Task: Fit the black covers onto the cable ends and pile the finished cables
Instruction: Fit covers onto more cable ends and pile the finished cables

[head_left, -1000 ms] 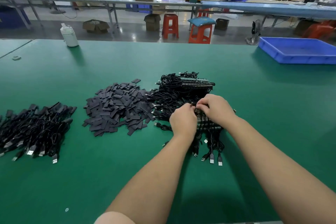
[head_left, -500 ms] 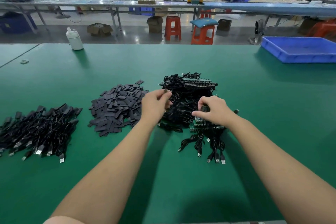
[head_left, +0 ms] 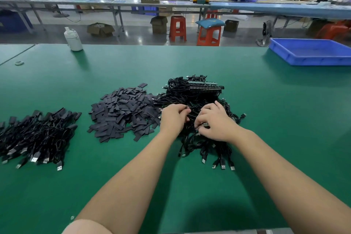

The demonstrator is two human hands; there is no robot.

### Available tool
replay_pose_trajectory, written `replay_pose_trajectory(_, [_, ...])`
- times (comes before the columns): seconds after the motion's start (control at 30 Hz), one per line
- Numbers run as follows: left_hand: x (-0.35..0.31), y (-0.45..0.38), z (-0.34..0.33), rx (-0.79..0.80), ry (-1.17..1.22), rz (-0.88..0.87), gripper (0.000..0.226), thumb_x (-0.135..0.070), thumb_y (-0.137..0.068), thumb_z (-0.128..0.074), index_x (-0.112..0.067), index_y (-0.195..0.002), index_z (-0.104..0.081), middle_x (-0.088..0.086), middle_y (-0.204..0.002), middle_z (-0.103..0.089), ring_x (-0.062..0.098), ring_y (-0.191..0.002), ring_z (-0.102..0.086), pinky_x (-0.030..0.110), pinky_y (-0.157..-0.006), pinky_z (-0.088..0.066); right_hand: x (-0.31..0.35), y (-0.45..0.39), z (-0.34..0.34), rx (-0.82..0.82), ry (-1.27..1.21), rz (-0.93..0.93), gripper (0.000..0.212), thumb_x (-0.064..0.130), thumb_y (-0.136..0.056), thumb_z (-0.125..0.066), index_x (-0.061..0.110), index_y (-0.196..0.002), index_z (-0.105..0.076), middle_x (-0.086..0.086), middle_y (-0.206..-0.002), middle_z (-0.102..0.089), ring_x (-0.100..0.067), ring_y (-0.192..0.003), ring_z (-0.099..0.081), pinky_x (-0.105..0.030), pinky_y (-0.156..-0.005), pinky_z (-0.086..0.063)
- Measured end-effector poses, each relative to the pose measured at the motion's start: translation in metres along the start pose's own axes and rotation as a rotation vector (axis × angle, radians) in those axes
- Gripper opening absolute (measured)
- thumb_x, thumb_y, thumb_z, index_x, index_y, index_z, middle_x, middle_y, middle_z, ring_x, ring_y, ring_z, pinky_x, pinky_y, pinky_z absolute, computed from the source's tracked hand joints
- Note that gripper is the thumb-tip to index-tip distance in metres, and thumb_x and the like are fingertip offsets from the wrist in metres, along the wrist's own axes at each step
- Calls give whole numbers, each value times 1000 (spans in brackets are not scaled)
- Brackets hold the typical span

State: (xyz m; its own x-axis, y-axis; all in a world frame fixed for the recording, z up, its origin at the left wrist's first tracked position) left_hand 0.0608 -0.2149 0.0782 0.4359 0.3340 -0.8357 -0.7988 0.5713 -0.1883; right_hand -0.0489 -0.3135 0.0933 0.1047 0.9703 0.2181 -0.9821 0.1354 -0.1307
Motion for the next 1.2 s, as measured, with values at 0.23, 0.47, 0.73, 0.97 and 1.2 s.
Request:
replay_pose_trajectory(0.23, [2, -11, 40, -211, 215, 84, 28, -27, -94, -63, -29, -66, -64, -6, -61, -71, 13, -63, -71, 33, -74, -57, -1, 8, -10, 82, 192, -37, 40, 56, -91, -42, 31, -88, -73, 11, -103, -58, -17, -123, -34, -54, -123, 3])
replay_pose_trajectory(0.47, [-16, -4, 62, 163, 220, -24, 5, -16, -87, -73, -19, -89, -70, 7, -72, -73, 21, -69, -73, 33, -59, -59, -12, 7, -3, -204, -216, -283, 31, 28, -105, -43, 20, -120, -69, 6, -119, -65, -12, -116, -53, -35, -111, -35])
replay_pose_trajectory(0.73, [40, 20, 51, 194, 256, 269, 21, -19, -84, -77, -4, -86, -64, 6, -63, -58, 9, -47, -46, 19, -41, -31, 59, -10, -65, 4, -1209, -432, 31, 27, -98, -64, 18, -128, -61, 2, -94, -74, -9, -71, -68, -21, -69, -51])
replay_pose_trajectory(0.97, [117, 42, 52, 150, 263, 487, 29, -41, -86, -73, -15, -76, -71, -3, -71, -64, 16, -64, -49, 23, -51, -35, 62, -6, -113, 23, -967, -565, 17, 19, -100, -57, 20, -90, -69, 5, -73, -65, -4, -47, -45, -22, -48, -38])
replay_pose_trajectory(1.2, [178, 51, 93, -109, -497, 546, 36, -54, -89, -63, -20, -101, -60, 6, -110, -52, 28, -94, -59, 39, -80, -52, 62, 11, -158, 134, -1080, -710, 23, 19, -104, -46, 14, -94, -66, 0, -86, -70, -7, -47, -37, -24, -43, -34])
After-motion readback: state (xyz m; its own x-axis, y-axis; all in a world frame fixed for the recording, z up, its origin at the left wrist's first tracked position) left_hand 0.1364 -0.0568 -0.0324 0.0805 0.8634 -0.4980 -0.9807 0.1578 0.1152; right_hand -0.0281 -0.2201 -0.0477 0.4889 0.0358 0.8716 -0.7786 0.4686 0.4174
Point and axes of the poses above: each hand's wrist, its own y-axis away from the middle knuckle, its own z-axis out of the back of the hand, x = y × z, the point moved 7 cm from there along -y, towards the middle knuckle
